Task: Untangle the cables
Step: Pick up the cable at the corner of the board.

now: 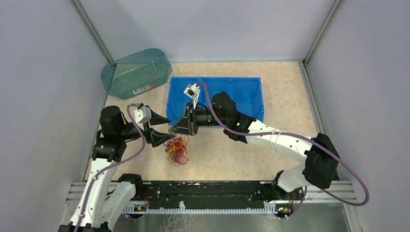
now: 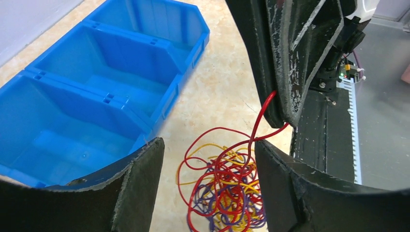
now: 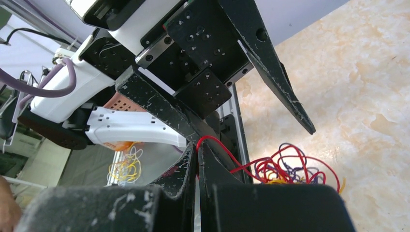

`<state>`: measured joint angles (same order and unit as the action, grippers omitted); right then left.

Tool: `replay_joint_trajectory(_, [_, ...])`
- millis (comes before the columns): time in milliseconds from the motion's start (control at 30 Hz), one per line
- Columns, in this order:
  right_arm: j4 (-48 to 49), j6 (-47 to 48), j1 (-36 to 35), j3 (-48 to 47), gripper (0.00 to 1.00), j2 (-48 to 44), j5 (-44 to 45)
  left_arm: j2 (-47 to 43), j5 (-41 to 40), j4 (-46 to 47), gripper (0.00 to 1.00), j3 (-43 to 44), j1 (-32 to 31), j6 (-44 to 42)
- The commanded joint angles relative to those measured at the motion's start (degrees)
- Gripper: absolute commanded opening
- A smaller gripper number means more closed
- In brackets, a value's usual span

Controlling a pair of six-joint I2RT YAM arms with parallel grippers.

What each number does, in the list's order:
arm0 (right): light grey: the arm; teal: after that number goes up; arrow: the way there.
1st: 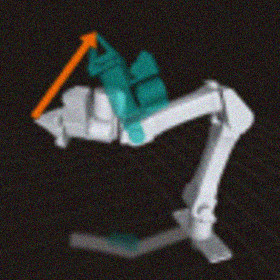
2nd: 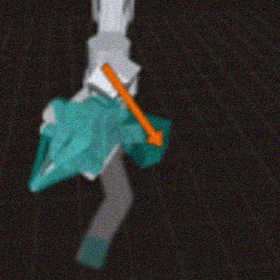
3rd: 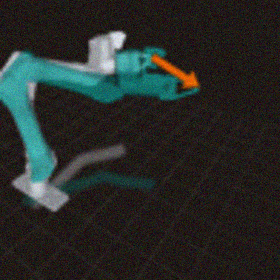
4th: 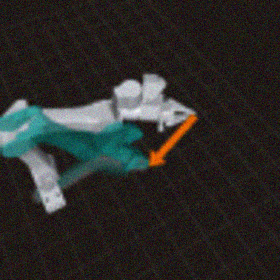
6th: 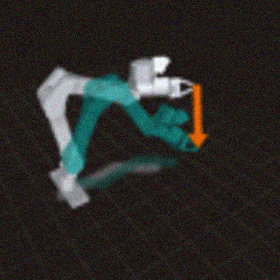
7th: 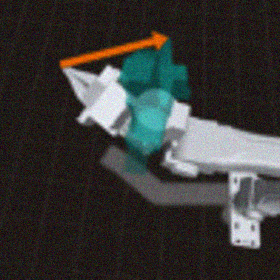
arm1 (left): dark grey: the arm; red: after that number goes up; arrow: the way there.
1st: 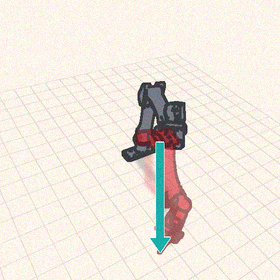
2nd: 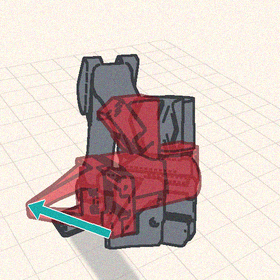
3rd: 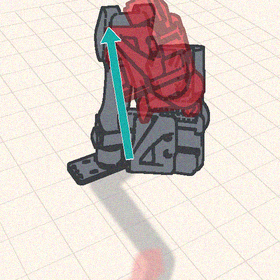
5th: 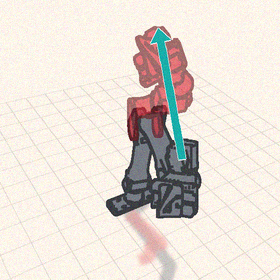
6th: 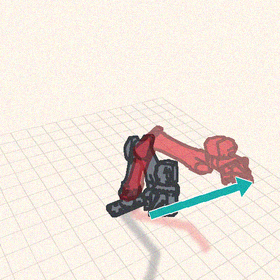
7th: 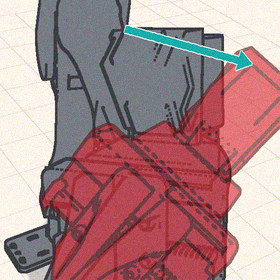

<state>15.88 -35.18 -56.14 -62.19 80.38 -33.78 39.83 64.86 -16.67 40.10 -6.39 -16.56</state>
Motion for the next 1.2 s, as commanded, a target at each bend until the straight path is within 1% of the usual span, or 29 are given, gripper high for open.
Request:
replay_joint_trajectory(0, [4.4, -0.8, -0.9, -3.6, 0.00, 0.3, -1.6, -0.5, 4.0, 2.3, 0.72, 1.8, -0.2, 2.5])
replay_joint_trajectory(167, [4.6, -1.0, -0.8, -3.3, 0.00, 0.2, -2.0, -0.5, 5.1, 2.4, 0.56, 1.8, -0.3, 2.2])
replay_joint_trajectory(267, [4.7, -1.1, -0.8, -3.0, 0.00, 0.1, -2.2, -0.2, 6.4, 2.4, 0.51, 2.0, -0.3, 2.1])
replay_joint_trajectory(333, [4.6, -1.0, -0.8, -2.6, 0.00, -0.2, -2.1, -0.1, 9.1, 0.9, 0.52, 2.6, -0.3, 0.7])
replay_joint_trajectory(467, [3.6, -0.4, -0.8, -2.6, 0.00, -0.7, -1.8, 0.1, 13.5, -8.7, 0.60, 5.1, -0.3, -7.1])
replay_joint_trajectory(500, [3.6, -0.3, -0.8, -2.6, 0.00, -0.7, -1.8, 0.2, 14.2, -12.4, 0.62, 6.1, -0.4, -10.0])
replay_joint_trajectory(600, [3.5, -0.2, -0.8, -2.7, 0.00, -0.7, -1.9, 0.3, 15.2, -18.5, 0.63, 7.5, -0.3, -16.0])
replay_joint_trajectory(767, [3.5, -0.2, -0.8, -2.7, 0.00, -0.7, -2.2, -0.1, 16.5, -20.1, 0.64, 8.3, -0.3, -17.9])
replay_joint_trajectory(833, [3.6, -0.2, -0.8, -2.5, 0.00, -0.8, -2.4, -0.2, 16.6, -20.2, 0.62, 8.2, -0.3, -18.1])
replay_joint_trajectory(967, [3.7, -0.5, -0.8, -2.5, 0.00, -1.1, -2.9, 0.4, 16.6, -20.0, 0.55, 8.2, -0.3, -18.3])
replay_joint_trajectory(1000, [3.6, -0.4, -0.9, -2.4, 0.00, -1.2, -3.0, 0.6, 16.9, -19.8, 0.51, 8.2, -0.3, -18.4])
replay_joint_trajectory(1067, [3.1, -0.1, -0.8, -2.3, 0.00, -1.4, -3.0, 1.2, 17.6, -19.8, 0.39, 8.5, -0.3, -18.4])
replay_joint_trajectory(1133, [2.8, 0.1, -0.8, -1.9, 0.00, -1.8, -3.0, 1.8, 18.0, -20.3, 0.32, 9.3, -0.3, -18.6])
replay_joint_trajectory(1167, [2.7, 0.2, -0.8, -1.8, 0.00, -1.9, -3.1, 2.0, 18.2, -20.9, 0.31, 9.6, -0.3, -19.0])
